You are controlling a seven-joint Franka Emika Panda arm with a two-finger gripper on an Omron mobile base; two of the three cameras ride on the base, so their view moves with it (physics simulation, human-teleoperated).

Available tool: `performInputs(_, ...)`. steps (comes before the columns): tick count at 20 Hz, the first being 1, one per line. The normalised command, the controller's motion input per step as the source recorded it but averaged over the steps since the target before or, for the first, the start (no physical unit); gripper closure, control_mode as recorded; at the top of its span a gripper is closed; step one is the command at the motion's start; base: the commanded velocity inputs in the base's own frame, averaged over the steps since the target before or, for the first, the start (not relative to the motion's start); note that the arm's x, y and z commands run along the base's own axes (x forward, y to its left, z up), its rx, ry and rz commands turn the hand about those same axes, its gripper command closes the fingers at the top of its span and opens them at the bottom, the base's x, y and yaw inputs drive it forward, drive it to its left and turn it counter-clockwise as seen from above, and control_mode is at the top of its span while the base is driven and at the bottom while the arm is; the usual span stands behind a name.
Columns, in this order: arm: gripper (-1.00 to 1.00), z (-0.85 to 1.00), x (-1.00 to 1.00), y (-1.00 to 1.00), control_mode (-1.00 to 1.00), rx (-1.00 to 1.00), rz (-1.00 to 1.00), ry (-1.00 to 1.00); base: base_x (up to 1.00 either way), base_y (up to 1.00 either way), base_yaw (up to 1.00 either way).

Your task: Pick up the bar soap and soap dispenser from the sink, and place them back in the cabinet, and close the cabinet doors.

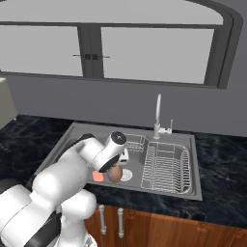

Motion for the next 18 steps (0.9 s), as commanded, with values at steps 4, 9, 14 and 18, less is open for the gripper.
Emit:
performInputs(4,-1.00,-0.22,0.13,-0.02,-1.00,0.02,0.00,-0.03,0.00,0.00,0.00)
performInputs(9,-1.00,-0.18,0.11,0.00,-1.00,0.02,0.00,-0.03,0.00,0.00,0.00)
performInputs(14,-1.00,-0.06,0.09,0.00,-1.00,0.02,0.00,-0.02,0.00,0.00,0.00)
performInputs(18,-1.00,-0.02,0.09,0.00,-1.00,0.00,0.00,0.00,0.00,0.00,0.00)
